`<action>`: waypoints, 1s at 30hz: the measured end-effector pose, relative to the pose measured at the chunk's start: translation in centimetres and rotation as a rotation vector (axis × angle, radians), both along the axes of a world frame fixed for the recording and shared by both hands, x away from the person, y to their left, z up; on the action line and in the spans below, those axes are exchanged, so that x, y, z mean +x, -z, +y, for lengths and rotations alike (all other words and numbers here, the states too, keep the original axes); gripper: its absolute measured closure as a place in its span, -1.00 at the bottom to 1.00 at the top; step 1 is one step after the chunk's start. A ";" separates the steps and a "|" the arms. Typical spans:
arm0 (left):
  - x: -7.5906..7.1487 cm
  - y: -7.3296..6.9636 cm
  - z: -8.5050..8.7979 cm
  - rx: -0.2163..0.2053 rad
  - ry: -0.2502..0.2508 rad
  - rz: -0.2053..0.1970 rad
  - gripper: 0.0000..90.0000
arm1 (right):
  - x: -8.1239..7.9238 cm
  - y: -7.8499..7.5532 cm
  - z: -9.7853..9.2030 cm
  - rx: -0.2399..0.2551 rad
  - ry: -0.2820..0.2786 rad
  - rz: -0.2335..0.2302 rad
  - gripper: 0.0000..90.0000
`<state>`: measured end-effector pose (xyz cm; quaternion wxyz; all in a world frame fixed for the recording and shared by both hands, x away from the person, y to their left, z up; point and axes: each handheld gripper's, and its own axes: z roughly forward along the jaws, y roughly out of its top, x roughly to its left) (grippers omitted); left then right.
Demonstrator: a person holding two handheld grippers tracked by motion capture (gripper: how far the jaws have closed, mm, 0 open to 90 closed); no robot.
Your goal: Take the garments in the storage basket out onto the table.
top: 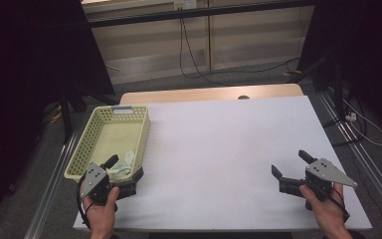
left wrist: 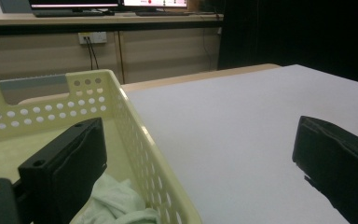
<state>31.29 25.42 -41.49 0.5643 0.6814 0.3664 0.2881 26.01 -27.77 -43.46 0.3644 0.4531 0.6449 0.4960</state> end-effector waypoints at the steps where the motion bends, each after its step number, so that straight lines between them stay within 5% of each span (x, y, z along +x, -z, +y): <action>1: 0.0 0.0 0.0 0.014 0.003 0.003 -0.93 | 0.0 0.0 0.0 -0.002 0.000 0.003 -0.96; 9: -0.1 -0.5 -0.1 0.082 0.026 0.029 -0.92 | 0.2 0.1 -0.1 -0.003 0.004 0.007 -0.96; 30: 1.1 -2.7 1.1 0.091 0.051 0.137 -0.93 | 0.3 0.1 0.0 0.002 -0.012 0.012 -0.97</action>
